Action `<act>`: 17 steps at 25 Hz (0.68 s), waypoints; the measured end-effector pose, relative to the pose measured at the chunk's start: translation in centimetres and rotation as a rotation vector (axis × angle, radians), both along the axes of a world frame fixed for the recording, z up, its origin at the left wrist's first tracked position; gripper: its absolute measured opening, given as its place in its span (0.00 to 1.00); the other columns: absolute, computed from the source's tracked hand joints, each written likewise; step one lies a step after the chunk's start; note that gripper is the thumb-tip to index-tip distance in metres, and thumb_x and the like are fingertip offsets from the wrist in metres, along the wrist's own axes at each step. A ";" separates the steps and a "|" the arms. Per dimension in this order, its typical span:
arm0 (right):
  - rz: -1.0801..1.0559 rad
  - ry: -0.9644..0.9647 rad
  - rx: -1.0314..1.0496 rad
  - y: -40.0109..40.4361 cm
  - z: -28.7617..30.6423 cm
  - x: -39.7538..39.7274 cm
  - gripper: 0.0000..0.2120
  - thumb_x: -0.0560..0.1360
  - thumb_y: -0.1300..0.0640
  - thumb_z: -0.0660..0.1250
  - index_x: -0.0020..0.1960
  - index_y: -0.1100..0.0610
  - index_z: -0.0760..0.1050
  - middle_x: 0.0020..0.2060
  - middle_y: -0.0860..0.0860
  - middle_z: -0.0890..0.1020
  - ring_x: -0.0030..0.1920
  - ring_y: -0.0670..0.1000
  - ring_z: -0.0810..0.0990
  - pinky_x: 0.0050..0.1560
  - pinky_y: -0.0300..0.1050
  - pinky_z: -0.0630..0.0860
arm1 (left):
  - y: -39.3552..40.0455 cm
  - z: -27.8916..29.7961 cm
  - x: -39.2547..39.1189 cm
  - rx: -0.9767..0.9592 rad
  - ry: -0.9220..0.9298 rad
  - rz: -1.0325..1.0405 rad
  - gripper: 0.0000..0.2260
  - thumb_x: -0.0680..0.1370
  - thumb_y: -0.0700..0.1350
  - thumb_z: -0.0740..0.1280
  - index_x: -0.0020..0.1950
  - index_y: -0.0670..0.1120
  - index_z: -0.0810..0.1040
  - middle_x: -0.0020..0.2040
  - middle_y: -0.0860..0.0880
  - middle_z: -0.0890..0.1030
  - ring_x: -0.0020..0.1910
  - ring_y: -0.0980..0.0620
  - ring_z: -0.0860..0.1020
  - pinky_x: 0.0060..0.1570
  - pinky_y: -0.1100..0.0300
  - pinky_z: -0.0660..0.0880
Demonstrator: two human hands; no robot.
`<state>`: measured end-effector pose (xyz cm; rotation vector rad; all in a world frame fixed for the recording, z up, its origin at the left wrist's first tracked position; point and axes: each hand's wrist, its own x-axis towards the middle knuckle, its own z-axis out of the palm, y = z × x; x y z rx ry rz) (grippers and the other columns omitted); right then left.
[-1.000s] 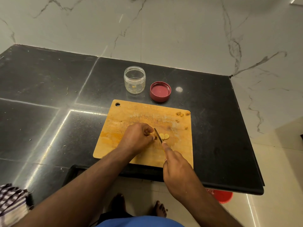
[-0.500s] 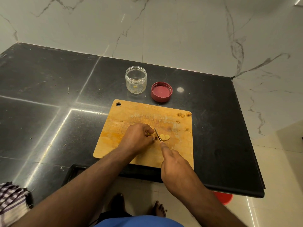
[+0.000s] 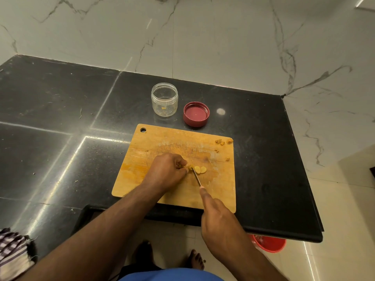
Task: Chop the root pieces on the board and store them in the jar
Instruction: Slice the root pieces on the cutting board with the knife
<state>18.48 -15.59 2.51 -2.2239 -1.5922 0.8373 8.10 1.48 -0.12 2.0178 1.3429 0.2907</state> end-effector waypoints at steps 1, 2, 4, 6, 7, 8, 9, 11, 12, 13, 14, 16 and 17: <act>-0.005 -0.002 0.000 -0.4 -0.1 0.3 0.28 0.83 0.56 0.53 0.79 0.44 0.47 0.57 0.46 0.73 0.49 0.45 0.75 0.49 0.42 0.76 | 0.0 0.1 0.0 -0.009 0.003 0.000 0.14 0.76 0.47 0.74 0.62 0.48 0.83 0.53 0.50 0.84 0.49 0.56 0.79 0.46 0.64 0.74; -0.025 0.012 0.006 -0.5 0.1 0.6 0.27 0.83 0.55 0.53 0.79 0.44 0.49 0.58 0.46 0.73 0.50 0.44 0.75 0.50 0.41 0.76 | 0.0 0.1 0.0 -0.015 0.005 0.001 0.14 0.76 0.46 0.74 0.62 0.48 0.83 0.53 0.51 0.84 0.49 0.56 0.79 0.46 0.64 0.74; -0.094 0.125 0.029 -0.6 0.9 1.5 0.25 0.83 0.54 0.54 0.78 0.43 0.55 0.58 0.46 0.77 0.46 0.40 0.75 0.47 0.37 0.74 | 0.0 0.2 0.1 -0.037 0.002 0.000 0.14 0.77 0.46 0.74 0.62 0.48 0.83 0.53 0.51 0.84 0.48 0.56 0.79 0.46 0.64 0.74; -0.177 0.266 0.066 -0.5 1.9 2.3 0.23 0.82 0.56 0.56 0.75 0.41 0.60 0.44 0.46 0.80 0.33 0.39 0.73 0.35 0.36 0.70 | 0.0 0.3 0.0 -0.062 -0.002 -0.002 0.14 0.77 0.46 0.74 0.62 0.48 0.82 0.53 0.52 0.83 0.49 0.57 0.78 0.48 0.63 0.76; -0.205 0.300 0.079 -0.5 2.3 2.6 0.24 0.82 0.58 0.56 0.75 0.40 0.61 0.39 0.46 0.79 0.29 0.41 0.72 0.31 0.36 0.68 | 0.1 0.4 -0.1 -0.072 -0.006 -0.001 0.14 0.77 0.46 0.74 0.62 0.48 0.82 0.53 0.52 0.83 0.49 0.57 0.78 0.49 0.62 0.77; -0.208 0.300 0.082 -0.4 2.5 2.8 0.24 0.83 0.58 0.56 0.75 0.40 0.61 0.39 0.44 0.78 0.28 0.41 0.72 0.29 0.35 0.67 | 0.1 0.4 -0.1 -0.078 -0.010 -0.001 0.14 0.77 0.46 0.74 0.62 0.49 0.82 0.53 0.52 0.83 0.50 0.57 0.78 0.50 0.62 0.77; -0.194 0.279 0.083 -0.4 2.6 2.8 0.24 0.83 0.58 0.56 0.75 0.40 0.60 0.43 0.44 0.77 0.29 0.41 0.73 0.29 0.34 0.67 | 0.1 0.4 -0.2 -0.082 -0.015 -0.002 0.14 0.77 0.46 0.74 0.62 0.49 0.82 0.53 0.52 0.83 0.50 0.57 0.78 0.49 0.62 0.77; -0.174 0.237 0.087 -0.2 2.3 2.8 0.24 0.83 0.56 0.55 0.77 0.42 0.58 0.51 0.44 0.76 0.33 0.39 0.74 0.32 0.32 0.68 | 0.3 0.2 -0.3 -0.094 -0.027 0.002 0.14 0.77 0.46 0.74 0.62 0.49 0.82 0.51 0.54 0.82 0.49 0.58 0.78 0.47 0.65 0.75; -0.168 0.234 0.080 -0.1 2.2 2.8 0.24 0.83 0.56 0.55 0.77 0.42 0.58 0.52 0.44 0.76 0.34 0.39 0.74 0.32 0.32 0.68 | 0.4 0.2 -0.3 -0.102 -0.029 0.001 0.13 0.77 0.46 0.74 0.61 0.49 0.81 0.50 0.55 0.81 0.48 0.59 0.77 0.45 0.67 0.74; -0.165 0.232 0.071 -0.1 2.0 2.8 0.24 0.83 0.56 0.55 0.77 0.42 0.59 0.52 0.44 0.76 0.35 0.39 0.74 0.33 0.32 0.68 | 0.4 0.2 -0.3 -0.106 -0.027 -0.006 0.13 0.76 0.46 0.74 0.61 0.50 0.81 0.49 0.55 0.81 0.47 0.60 0.77 0.43 0.68 0.72; -0.162 0.222 0.065 -0.1 1.9 2.8 0.24 0.83 0.56 0.55 0.77 0.43 0.59 0.51 0.44 0.75 0.35 0.38 0.74 0.33 0.32 0.68 | 0.5 0.2 -0.3 -0.106 -0.024 -0.015 0.14 0.76 0.45 0.74 0.61 0.50 0.81 0.50 0.55 0.81 0.47 0.60 0.77 0.43 0.69 0.71; -0.144 0.189 0.062 0.0 1.6 2.8 0.24 0.83 0.55 0.55 0.77 0.43 0.59 0.55 0.43 0.75 0.39 0.38 0.72 0.38 0.30 0.68 | 0.5 0.3 -0.4 -0.112 -0.038 -0.023 0.15 0.77 0.45 0.74 0.63 0.52 0.80 0.52 0.55 0.81 0.48 0.60 0.76 0.44 0.68 0.73; -0.133 0.169 0.062 0.0 1.4 2.8 0.24 0.83 0.55 0.55 0.77 0.43 0.58 0.59 0.43 0.75 0.43 0.38 0.72 0.42 0.31 0.68 | 0.5 0.4 -0.5 -0.118 -0.052 -0.031 0.16 0.77 0.44 0.73 0.64 0.54 0.79 0.53 0.55 0.80 0.49 0.60 0.76 0.46 0.66 0.74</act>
